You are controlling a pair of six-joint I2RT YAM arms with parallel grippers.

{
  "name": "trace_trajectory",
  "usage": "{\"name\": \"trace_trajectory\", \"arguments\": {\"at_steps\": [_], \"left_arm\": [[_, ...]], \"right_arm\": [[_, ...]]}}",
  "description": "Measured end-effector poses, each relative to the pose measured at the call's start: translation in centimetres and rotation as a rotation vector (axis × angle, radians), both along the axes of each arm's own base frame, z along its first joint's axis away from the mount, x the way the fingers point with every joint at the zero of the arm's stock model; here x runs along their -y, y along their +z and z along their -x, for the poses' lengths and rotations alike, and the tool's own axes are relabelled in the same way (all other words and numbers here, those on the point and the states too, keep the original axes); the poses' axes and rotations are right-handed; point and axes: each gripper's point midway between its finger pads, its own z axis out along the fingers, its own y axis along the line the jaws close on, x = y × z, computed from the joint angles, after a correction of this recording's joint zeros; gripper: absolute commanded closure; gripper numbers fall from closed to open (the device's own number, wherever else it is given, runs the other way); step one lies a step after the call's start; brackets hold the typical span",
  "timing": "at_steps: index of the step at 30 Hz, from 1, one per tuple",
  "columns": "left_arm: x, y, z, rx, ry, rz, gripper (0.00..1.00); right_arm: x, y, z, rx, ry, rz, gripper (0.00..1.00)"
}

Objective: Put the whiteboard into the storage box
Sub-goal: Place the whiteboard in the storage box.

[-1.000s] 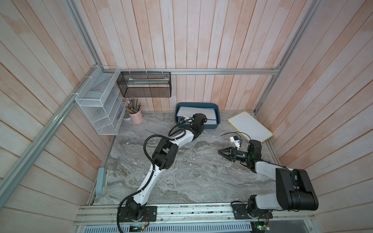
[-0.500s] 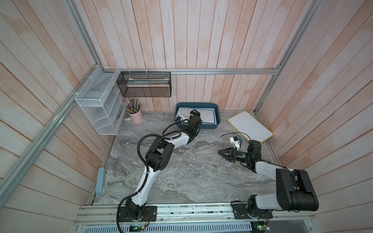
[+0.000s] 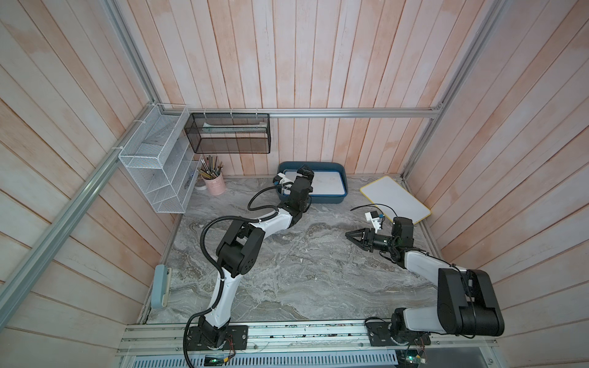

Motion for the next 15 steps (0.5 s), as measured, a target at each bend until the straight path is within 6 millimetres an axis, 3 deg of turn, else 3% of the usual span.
{"name": "trace_trajectory", "arguments": {"at_steps": [6, 10, 15], "left_arm": [[1.6, 1.0, 0.2, 0.023, -0.045, -0.046, 0.00], [1.6, -0.9, 1.1, 0.001, -0.075, -0.107, 0.00], [0.1, -4.2, 2.9, -0.075, -0.111, -0.276, 0.00]], "right_arm": [[0.2, -0.2, 0.1, -0.006, -0.018, 0.029, 0.64], [1.2, 0.1, -0.7, 0.012, -0.058, 0.060, 0.64], [5.5, 0.5, -4.2, 0.049, -0.238, 0.196, 0.64]]}}
